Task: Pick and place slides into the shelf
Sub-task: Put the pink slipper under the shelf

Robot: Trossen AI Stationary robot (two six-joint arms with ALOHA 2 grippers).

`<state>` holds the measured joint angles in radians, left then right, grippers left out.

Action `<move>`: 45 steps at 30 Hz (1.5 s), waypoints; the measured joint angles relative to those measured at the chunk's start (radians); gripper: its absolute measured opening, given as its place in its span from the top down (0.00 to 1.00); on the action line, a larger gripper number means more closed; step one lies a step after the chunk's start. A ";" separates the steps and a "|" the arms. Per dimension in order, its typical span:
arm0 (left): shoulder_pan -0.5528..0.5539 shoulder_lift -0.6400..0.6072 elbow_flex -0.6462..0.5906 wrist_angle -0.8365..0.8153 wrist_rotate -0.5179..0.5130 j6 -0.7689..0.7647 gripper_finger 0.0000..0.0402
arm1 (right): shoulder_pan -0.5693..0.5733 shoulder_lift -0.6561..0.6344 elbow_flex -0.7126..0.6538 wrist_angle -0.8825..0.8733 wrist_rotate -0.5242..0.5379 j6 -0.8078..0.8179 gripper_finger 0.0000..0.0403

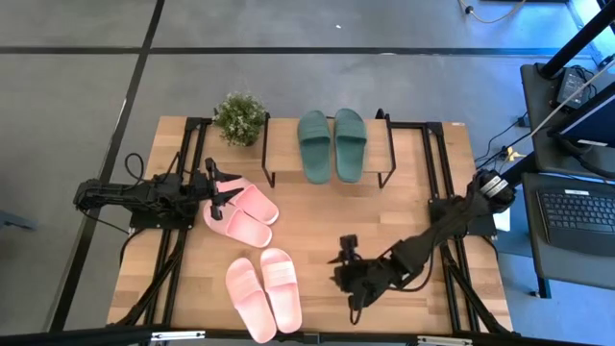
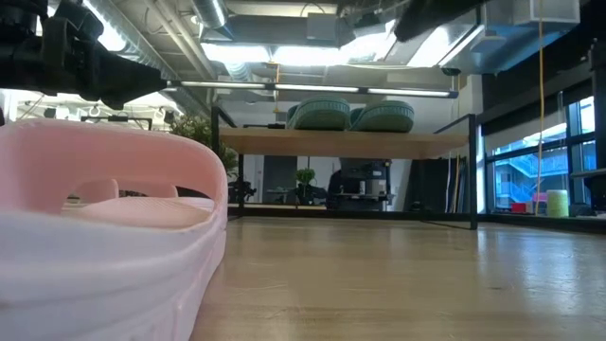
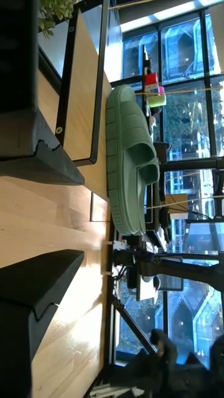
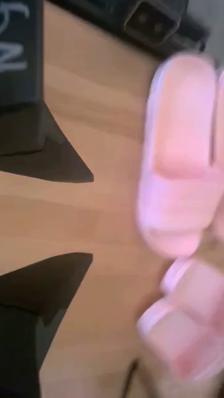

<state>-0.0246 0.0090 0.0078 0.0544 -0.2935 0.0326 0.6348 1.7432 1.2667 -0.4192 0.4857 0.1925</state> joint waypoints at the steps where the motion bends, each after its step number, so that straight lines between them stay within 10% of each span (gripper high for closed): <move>1: 0.000 0.000 0.000 0.000 0.000 0.000 0.57 | 0.000 0.000 -0.022 0.061 -0.004 -0.029 0.52; 19: 0.000 0.000 0.000 0.000 0.000 -0.002 0.57 | -0.108 0.102 -0.181 0.685 -0.173 -0.202 0.52; 36: 0.000 0.000 0.000 0.001 0.000 0.000 0.57 | -0.134 0.407 0.073 0.671 -0.194 -0.283 0.52; 45: 0.000 0.000 0.000 0.001 0.000 -0.005 0.57 | -0.119 0.497 0.250 0.359 0.176 -0.280 0.52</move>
<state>-0.0246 0.0090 0.0078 0.0551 -0.2939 0.0277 0.5158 2.2406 1.5165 -0.0604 0.6616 -0.0878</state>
